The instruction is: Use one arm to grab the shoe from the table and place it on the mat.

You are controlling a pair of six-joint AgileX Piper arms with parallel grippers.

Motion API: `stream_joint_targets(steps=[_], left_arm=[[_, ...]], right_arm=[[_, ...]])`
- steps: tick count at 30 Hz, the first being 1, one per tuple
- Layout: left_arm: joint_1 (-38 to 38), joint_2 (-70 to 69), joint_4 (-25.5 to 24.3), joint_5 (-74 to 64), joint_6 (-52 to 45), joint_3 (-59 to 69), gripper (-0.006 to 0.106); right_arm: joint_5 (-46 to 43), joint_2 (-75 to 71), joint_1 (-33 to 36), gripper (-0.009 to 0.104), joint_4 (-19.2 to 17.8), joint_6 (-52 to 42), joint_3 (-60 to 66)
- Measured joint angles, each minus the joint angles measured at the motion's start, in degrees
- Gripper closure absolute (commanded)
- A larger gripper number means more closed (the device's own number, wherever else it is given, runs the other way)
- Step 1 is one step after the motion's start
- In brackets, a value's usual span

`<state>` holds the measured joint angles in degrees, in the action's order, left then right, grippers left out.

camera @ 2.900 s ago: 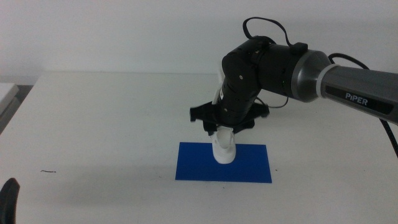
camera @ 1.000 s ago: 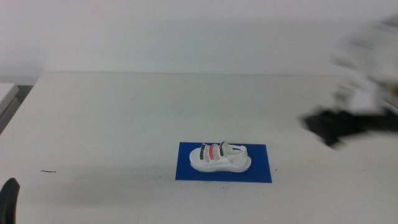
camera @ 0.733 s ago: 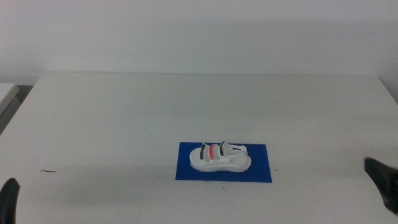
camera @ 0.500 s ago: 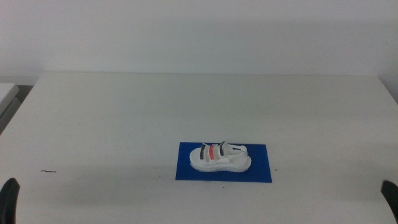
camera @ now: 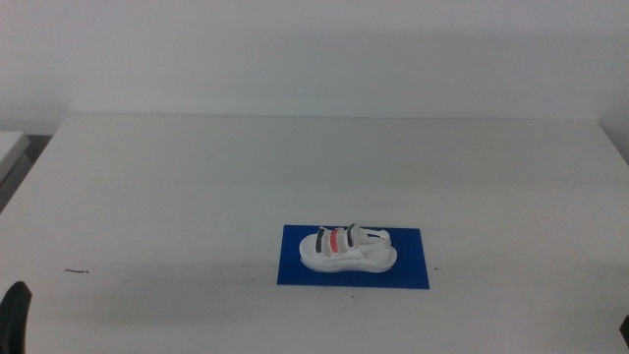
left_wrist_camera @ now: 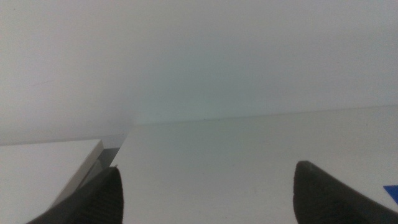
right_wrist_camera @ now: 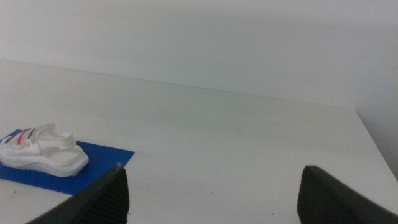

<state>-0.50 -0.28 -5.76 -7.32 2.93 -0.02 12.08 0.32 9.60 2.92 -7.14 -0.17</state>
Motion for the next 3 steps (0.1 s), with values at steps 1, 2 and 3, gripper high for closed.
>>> stream_joint_targets(steps=[1,2,3], left_arm=[[0.00,0.00,0.00,0.00,0.00,0.00,0.007],[0.00,0.00,0.00,0.00,0.00,0.00,0.007],[0.00,0.00,0.00,0.00,0.00,0.00,0.007]], right_arm=[[0.13,0.00,0.00,0.003,-0.11,0.00,0.00],[0.25,-0.03,0.00,0.003,-0.11,0.00,0.00],[0.34,-0.03,0.00,0.003,-0.11,0.00,0.00]])
